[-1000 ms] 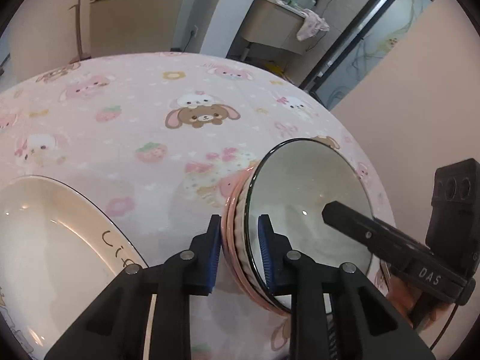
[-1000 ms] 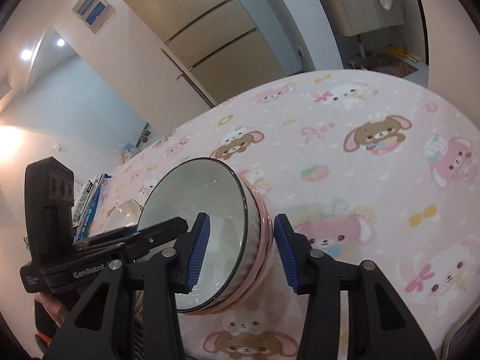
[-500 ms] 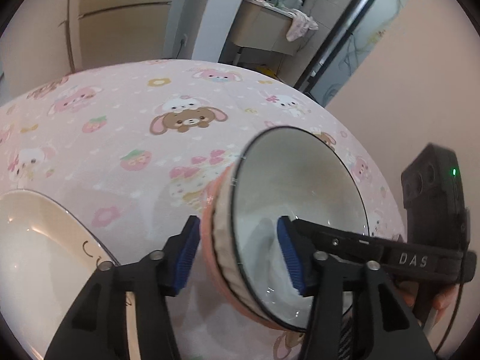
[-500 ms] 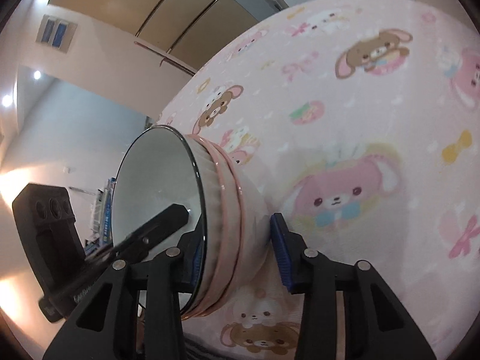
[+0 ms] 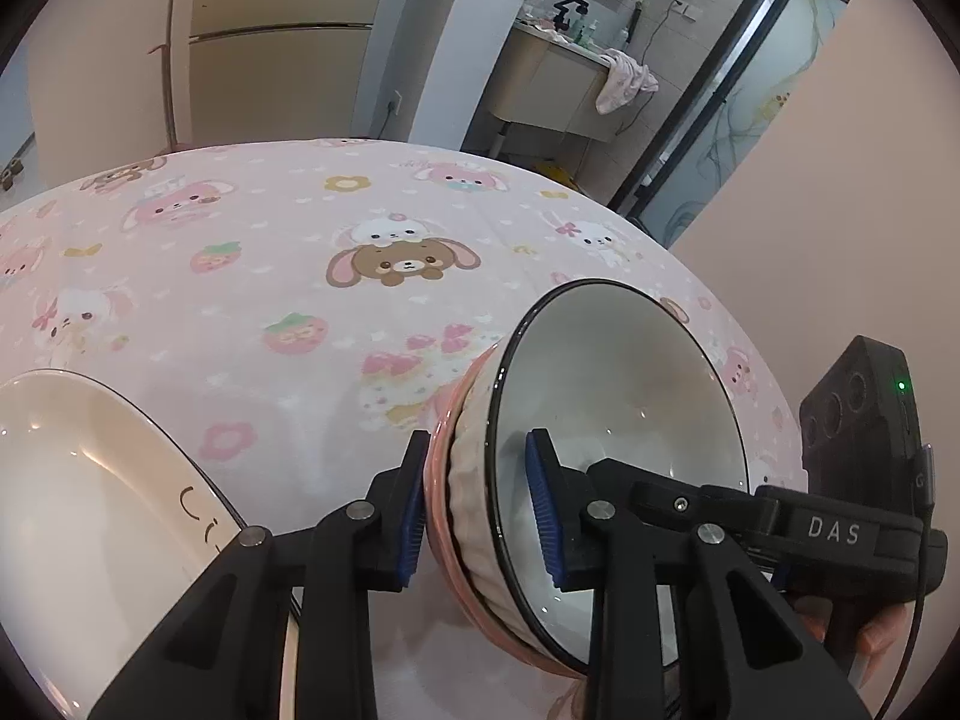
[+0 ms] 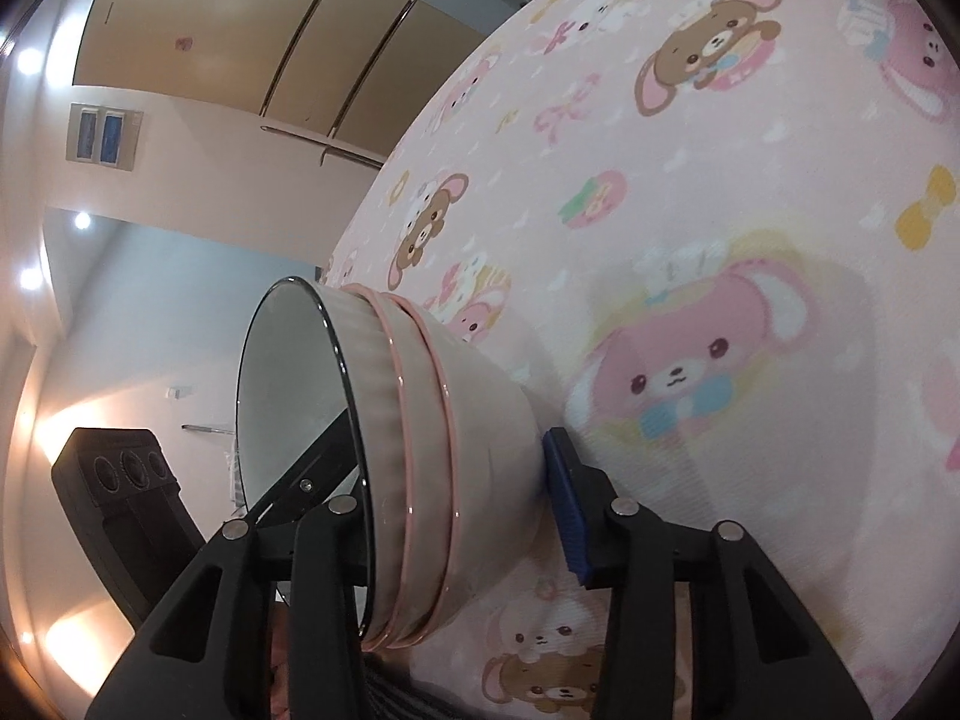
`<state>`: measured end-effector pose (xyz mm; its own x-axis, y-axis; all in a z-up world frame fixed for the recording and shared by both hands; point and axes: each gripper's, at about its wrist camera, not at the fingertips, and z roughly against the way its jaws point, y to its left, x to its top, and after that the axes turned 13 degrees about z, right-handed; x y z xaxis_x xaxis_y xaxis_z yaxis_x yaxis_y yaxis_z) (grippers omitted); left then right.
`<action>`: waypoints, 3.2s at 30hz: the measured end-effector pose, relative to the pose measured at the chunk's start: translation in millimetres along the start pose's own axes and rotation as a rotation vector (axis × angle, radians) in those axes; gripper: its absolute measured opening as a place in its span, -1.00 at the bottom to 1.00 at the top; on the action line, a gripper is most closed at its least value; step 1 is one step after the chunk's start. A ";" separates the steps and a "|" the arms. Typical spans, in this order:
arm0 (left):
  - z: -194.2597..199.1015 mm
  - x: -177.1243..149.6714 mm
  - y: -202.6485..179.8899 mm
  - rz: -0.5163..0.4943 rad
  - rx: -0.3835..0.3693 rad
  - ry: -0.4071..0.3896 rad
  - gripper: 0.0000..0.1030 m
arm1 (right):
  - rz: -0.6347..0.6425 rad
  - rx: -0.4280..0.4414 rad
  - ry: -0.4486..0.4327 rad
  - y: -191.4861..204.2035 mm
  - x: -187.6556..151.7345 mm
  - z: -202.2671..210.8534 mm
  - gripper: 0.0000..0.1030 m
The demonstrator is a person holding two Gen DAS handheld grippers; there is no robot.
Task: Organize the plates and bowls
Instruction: 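Close both grippers on the bowl stack rim and lift it, then carry the bowl stack over the 'Life' plate stack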
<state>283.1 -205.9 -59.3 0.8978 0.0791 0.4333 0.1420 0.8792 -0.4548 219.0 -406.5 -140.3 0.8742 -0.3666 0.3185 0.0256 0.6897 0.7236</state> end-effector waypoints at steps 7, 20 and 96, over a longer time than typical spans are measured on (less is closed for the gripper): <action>-14.8 0.6 -12.2 -0.070 0.020 0.046 0.00 | 0.030 0.016 0.024 2.3 3.2 -6.4 -0.19; -16.7 26.0 13.7 0.112 -0.093 0.127 -0.24 | 0.075 -0.066 -0.010 13.5 -2.5 -0.5 -0.19; 172.2 24.8 151.9 0.286 0.114 0.049 -0.38 | 0.219 0.071 0.318 201.4 -8.7 -95.8 -0.24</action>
<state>255.1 10.5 16.4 0.9138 0.3107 0.2615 -0.1643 0.8718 -0.4615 263.0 -204.5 -56.0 0.9621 0.0044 0.2727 -0.2025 0.6813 0.7034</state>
